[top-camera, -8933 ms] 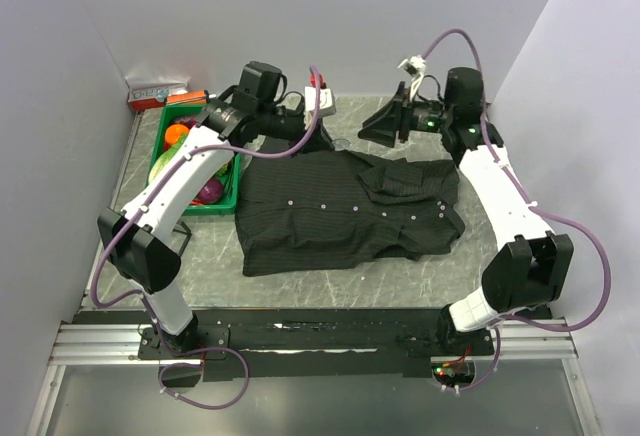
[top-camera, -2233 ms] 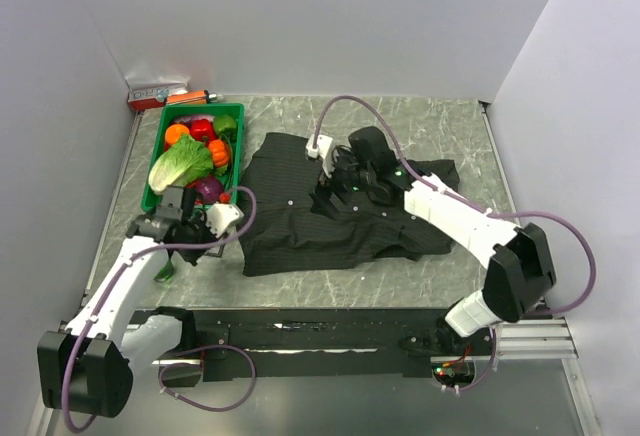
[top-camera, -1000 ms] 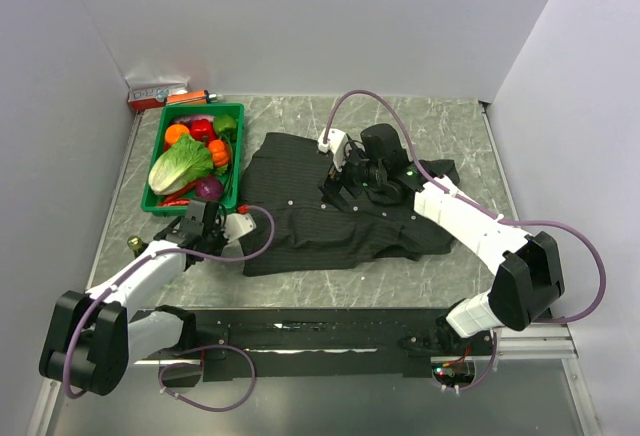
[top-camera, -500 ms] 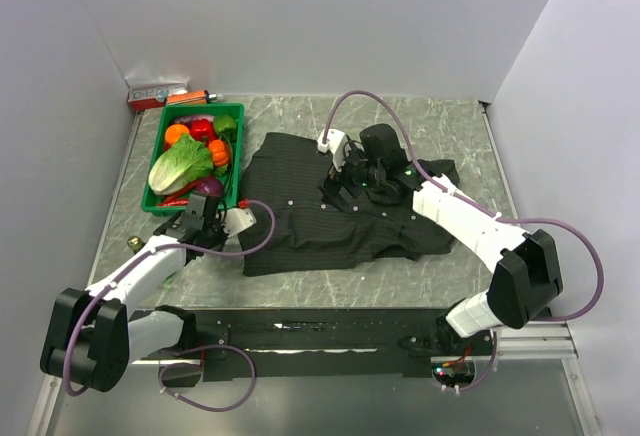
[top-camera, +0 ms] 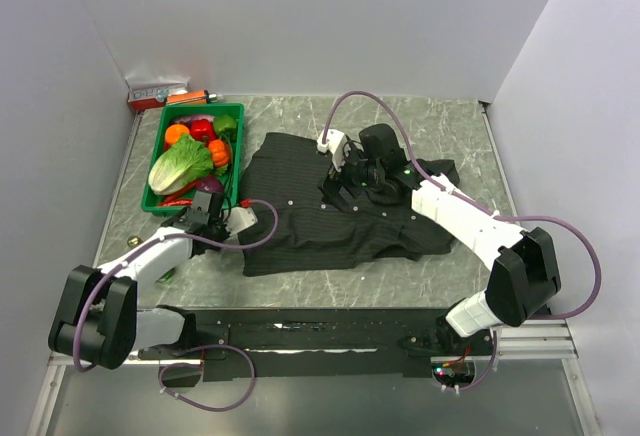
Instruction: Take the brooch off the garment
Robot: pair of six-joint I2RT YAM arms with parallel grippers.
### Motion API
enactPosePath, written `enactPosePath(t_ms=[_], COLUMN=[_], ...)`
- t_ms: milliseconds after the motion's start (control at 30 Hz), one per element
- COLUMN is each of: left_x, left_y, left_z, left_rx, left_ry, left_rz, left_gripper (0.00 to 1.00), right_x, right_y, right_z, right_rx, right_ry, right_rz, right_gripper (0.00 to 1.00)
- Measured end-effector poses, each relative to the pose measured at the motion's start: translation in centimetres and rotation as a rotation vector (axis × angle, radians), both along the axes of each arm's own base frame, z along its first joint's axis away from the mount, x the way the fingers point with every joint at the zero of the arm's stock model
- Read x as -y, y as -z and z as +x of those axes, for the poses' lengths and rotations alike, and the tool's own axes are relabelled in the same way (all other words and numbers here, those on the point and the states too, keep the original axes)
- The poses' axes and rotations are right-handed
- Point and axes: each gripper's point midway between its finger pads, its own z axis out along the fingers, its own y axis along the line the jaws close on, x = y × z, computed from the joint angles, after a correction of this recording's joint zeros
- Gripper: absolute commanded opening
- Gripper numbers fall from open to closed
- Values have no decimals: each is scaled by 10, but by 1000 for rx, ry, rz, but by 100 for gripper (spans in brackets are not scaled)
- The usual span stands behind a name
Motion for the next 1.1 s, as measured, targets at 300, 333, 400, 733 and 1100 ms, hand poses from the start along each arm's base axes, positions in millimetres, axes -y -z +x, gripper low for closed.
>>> enactPosePath(t_ms=[300, 333, 400, 733, 1100], left_x=[3, 3, 5, 22, 47], left_y=[6, 6, 6, -17, -43], left_z=[-4, -4, -5, -2, -43], left_rx=[-46, -48, -55, -93, -249], left_ry=[-12, -13, -18, -34, 59], left_rz=[-12, -17, -28, -120, -260], left_gripper=[34, 34, 36, 47, 53], right_x=[1, 1, 2, 2, 8], right_y=[0, 0, 0, 4, 8], right_z=[1, 2, 2, 5, 5], right_rx=[7, 8, 9, 9, 10], right_ry=[-2, -1, 1, 10, 9], right_rz=[-5, -5, -6, -15, -47], right_gripper=[100, 100, 100, 100, 100])
